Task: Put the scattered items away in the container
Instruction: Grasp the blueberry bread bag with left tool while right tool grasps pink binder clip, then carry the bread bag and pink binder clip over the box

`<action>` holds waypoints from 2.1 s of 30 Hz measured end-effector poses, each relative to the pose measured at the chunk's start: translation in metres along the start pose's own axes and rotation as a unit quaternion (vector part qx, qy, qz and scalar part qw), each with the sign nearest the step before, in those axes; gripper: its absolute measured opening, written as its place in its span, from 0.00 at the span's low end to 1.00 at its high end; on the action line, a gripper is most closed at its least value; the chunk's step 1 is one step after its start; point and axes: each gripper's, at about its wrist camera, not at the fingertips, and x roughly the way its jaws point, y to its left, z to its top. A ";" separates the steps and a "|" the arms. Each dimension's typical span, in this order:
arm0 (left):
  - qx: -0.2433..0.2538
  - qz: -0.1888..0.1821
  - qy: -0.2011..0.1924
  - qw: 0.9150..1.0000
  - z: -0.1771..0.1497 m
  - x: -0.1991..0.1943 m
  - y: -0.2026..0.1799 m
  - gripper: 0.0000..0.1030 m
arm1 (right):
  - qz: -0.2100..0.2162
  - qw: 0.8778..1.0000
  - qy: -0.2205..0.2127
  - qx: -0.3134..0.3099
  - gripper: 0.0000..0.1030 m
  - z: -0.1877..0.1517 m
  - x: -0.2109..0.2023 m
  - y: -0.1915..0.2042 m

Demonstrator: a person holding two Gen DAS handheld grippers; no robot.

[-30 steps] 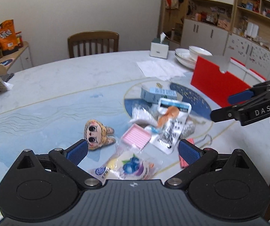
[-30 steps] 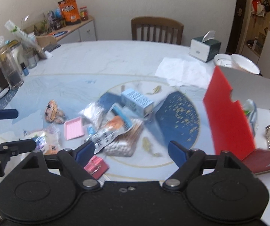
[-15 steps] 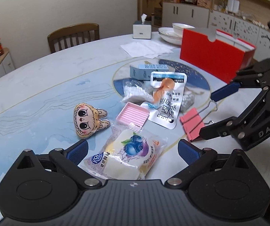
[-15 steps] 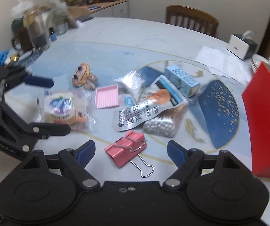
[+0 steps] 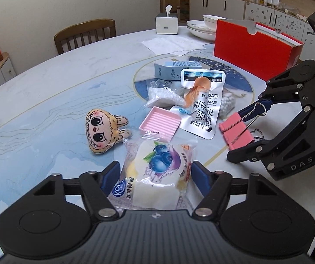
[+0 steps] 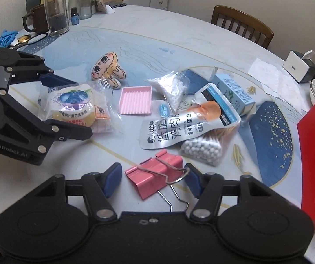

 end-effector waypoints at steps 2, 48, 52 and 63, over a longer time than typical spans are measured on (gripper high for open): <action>0.000 0.001 0.000 1.000 0.000 0.000 0.000 0.64 | 0.001 1.000 0.001 0.002 0.56 0.001 0.000 0.000; 0.004 -0.035 -0.031 0.999 0.069 -0.032 -0.078 0.52 | -0.019 0.993 -0.056 0.104 0.55 -0.030 -0.096 -0.083; 0.009 -0.046 -0.037 0.998 0.085 -0.032 -0.093 0.52 | -0.025 0.992 -0.065 0.107 0.55 -0.031 -0.114 -0.099; 0.027 -0.067 -0.055 0.996 0.130 -0.023 -0.133 0.52 | -0.051 0.985 -0.104 0.128 0.55 -0.036 -0.159 -0.159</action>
